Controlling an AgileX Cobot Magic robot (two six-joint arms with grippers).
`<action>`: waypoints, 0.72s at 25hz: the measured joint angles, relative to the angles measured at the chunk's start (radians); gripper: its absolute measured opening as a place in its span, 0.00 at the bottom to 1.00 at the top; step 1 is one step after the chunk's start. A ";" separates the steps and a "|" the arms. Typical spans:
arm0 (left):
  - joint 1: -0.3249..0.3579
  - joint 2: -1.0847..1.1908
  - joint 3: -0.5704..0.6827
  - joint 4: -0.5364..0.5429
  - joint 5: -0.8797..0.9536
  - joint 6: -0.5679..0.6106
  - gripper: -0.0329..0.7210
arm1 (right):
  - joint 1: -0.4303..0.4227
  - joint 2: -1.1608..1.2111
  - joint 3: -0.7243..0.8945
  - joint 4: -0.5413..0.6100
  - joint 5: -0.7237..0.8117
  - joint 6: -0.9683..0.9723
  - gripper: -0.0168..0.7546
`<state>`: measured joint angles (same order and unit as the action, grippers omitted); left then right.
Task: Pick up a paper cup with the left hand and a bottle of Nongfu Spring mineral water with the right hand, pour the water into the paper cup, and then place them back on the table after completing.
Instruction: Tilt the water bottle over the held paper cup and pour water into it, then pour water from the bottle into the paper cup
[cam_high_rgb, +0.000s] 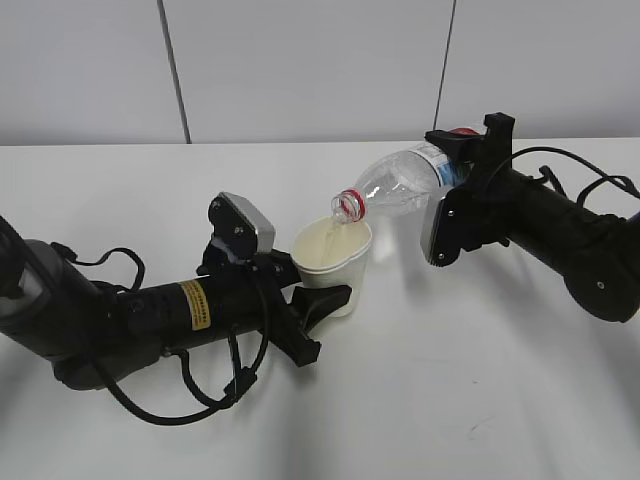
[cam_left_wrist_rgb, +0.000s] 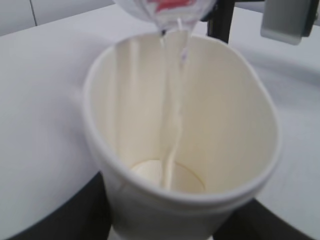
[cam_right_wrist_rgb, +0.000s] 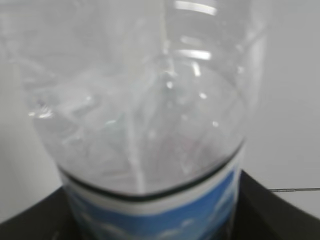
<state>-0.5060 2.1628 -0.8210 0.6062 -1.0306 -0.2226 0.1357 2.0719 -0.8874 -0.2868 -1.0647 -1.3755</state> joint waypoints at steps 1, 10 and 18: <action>0.000 0.000 0.000 0.000 0.000 0.000 0.51 | 0.000 0.000 0.000 0.000 -0.001 -0.002 0.57; 0.000 0.000 0.000 0.010 0.002 0.000 0.51 | 0.000 0.000 0.000 0.000 -0.016 -0.010 0.57; 0.000 0.000 0.000 0.013 0.010 0.000 0.51 | 0.000 0.000 0.000 0.000 -0.020 -0.026 0.57</action>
<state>-0.5060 2.1628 -0.8210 0.6192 -1.0207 -0.2226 0.1357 2.0719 -0.8874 -0.2868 -1.0847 -1.4017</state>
